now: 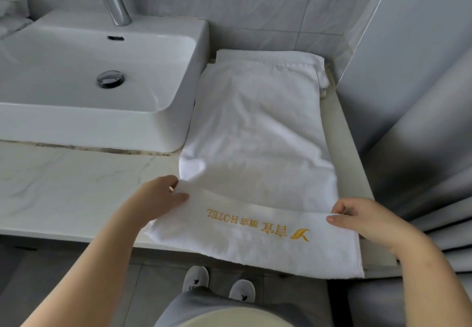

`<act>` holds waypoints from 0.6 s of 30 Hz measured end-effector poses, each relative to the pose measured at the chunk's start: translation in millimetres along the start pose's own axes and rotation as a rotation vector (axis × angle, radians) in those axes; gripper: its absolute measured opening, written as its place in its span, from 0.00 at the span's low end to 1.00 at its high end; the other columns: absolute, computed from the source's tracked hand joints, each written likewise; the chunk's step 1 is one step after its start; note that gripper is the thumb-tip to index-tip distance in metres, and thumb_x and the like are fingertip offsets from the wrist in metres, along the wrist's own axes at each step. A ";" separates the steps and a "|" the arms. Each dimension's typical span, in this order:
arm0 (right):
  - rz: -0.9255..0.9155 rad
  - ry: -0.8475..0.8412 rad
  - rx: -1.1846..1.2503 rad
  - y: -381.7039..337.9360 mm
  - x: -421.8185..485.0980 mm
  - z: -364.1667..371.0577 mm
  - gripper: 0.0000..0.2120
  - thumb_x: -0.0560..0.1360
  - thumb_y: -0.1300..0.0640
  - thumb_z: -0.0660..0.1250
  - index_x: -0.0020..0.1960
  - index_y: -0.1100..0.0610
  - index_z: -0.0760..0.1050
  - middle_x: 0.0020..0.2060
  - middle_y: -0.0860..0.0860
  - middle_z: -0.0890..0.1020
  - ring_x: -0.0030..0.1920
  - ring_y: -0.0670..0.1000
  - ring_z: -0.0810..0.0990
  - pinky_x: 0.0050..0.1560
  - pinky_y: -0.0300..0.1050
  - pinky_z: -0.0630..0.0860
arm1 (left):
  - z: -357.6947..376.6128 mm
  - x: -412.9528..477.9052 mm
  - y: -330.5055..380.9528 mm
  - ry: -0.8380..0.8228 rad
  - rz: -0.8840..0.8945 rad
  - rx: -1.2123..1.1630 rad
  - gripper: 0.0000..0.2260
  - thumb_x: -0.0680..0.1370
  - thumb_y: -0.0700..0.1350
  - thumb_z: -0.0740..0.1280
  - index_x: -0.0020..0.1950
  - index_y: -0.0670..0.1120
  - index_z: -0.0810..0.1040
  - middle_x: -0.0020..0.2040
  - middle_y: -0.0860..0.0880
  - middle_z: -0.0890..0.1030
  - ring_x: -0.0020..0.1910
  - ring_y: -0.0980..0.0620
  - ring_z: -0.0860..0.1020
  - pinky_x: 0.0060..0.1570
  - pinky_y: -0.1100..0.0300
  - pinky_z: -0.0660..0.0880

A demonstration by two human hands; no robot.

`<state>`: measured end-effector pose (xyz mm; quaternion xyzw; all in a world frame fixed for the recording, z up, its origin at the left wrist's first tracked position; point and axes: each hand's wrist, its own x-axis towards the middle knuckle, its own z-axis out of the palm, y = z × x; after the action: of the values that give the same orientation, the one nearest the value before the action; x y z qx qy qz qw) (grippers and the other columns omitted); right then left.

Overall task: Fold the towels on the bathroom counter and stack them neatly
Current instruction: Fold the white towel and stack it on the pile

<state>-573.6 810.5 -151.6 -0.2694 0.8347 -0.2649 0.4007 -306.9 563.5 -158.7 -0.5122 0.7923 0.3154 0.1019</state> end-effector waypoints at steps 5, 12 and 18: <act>-0.141 0.210 -0.093 -14.2 -1.4 -10.0 0.08 0.71 0.58 0.72 0.36 0.59 0.77 0.34 0.48 0.75 0.37 0.47 0.72 0.35 0.39 0.63 | -11.6 -4.9 1.4 0.302 0.171 -0.038 0.08 0.74 0.51 0.69 0.48 0.49 0.76 0.52 0.51 0.71 0.56 0.47 0.72 0.57 0.52 0.71; -0.251 0.389 0.085 -26.9 21.0 8.6 0.06 0.75 0.57 0.68 0.40 0.57 0.74 0.37 0.47 0.79 0.37 0.47 0.74 0.36 0.42 0.68 | -7.5 9.5 25.3 0.254 0.320 -0.216 0.07 0.79 0.48 0.63 0.45 0.46 0.69 0.39 0.49 0.75 0.40 0.49 0.73 0.39 0.57 0.69; -0.066 0.233 -0.059 -9.7 32.6 14.2 0.10 0.76 0.53 0.66 0.42 0.59 0.72 0.38 0.51 0.76 0.37 0.48 0.72 0.35 0.42 0.66 | -2.0 24.4 24.5 0.121 0.193 0.118 0.10 0.81 0.49 0.57 0.48 0.43 0.64 0.43 0.45 0.74 0.43 0.45 0.72 0.40 0.56 0.65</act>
<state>-577.1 778.7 -170.0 -0.2758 0.8737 -0.2828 0.2837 -339.1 550.8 -159.3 -0.4446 0.8599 0.2452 0.0530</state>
